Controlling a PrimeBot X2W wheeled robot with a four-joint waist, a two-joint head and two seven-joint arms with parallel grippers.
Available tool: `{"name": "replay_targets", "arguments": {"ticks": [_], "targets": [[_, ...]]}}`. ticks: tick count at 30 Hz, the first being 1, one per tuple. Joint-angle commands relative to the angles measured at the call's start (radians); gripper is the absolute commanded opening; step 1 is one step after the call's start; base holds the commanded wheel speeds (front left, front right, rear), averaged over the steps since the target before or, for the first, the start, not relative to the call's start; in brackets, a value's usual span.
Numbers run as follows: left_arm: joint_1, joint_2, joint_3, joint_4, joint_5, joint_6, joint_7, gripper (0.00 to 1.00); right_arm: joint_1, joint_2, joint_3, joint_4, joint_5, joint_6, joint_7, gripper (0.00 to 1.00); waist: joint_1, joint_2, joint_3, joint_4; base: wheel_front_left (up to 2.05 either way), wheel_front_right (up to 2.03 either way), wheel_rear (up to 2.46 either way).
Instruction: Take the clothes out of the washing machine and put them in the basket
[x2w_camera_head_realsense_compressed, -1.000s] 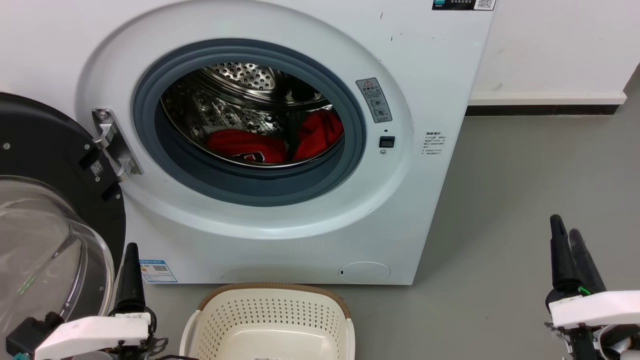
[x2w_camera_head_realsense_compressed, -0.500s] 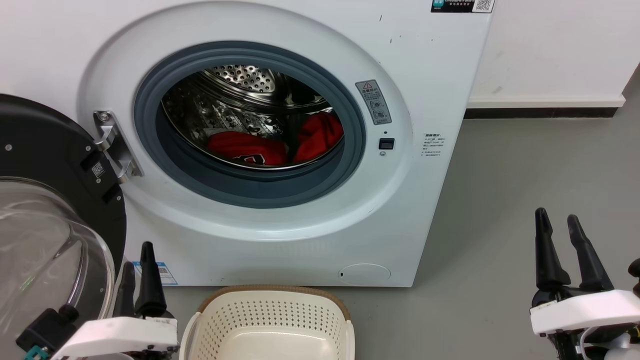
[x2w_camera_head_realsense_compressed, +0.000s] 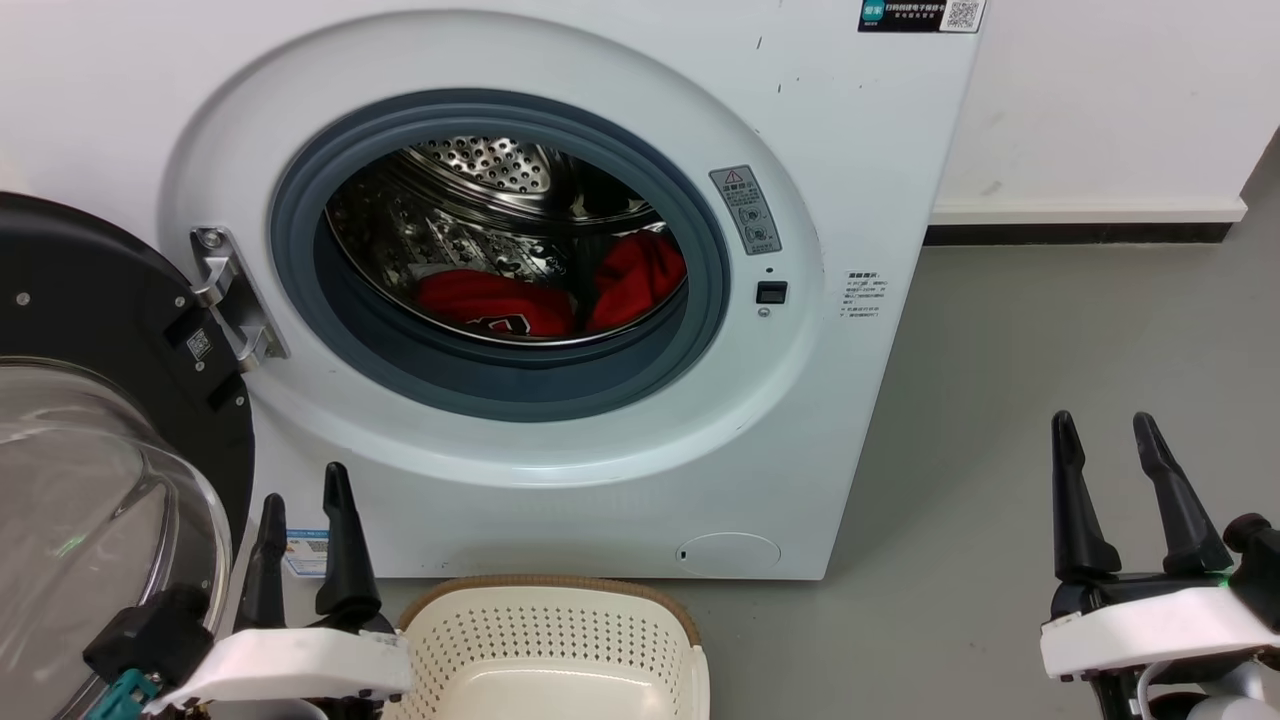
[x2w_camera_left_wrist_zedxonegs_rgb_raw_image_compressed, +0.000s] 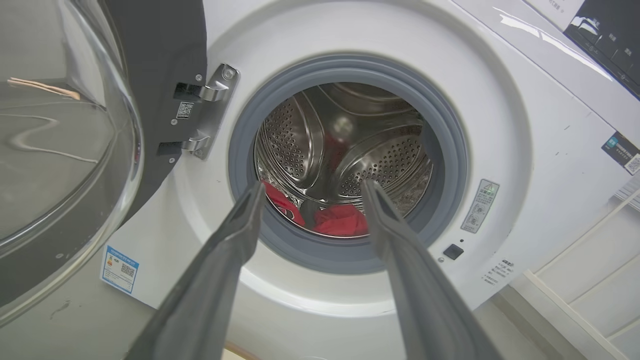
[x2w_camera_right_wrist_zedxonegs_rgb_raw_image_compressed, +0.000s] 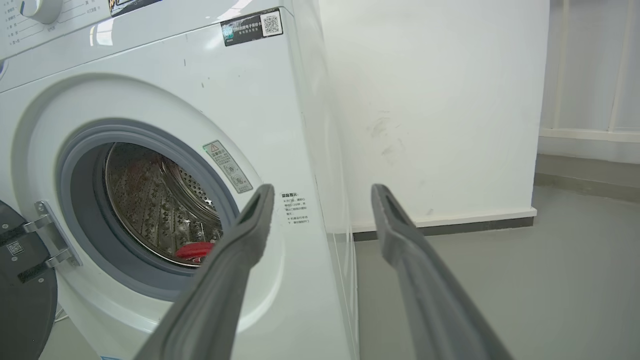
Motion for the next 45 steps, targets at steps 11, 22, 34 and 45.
{"name": "replay_targets", "arguments": {"ticks": [11, 22, 34, 45], "targets": [[0.023, 0.002, -0.052, -0.052, 0.19, 0.03, -0.034, 1.0, 0.027, -0.004, 0.018, -0.035, -0.183, 0.0, -0.034, 1.0, 0.0, -0.0001, -0.011, -0.004, 0.0, 0.0, 0.0], [0.054, 0.012, -0.093, -0.002, 0.322, 0.023, -0.059, 1.0, 0.058, -0.004, 0.028, -0.017, -0.308, 0.0, -0.059, 1.0, 0.0, -0.0001, -0.024, -0.008, 0.0, 0.0, 0.0], [0.067, 0.053, -0.174, -0.002, 0.456, 0.075, -0.085, 1.0, 0.07, -0.004, 0.052, -0.013, -0.441, 0.0, -0.086, 1.0, 0.0, -0.0001, -0.038, -0.011, 0.0, 0.0, 0.0], [0.078, 0.065, -0.215, 0.015, 0.509, 0.098, -0.104, 1.0, 0.087, -0.002, 0.058, 0.041, -0.379, 0.0, -0.107, 1.0, 0.0, -0.0001, -0.044, -0.019, 0.0, 0.0, 0.0]]}}
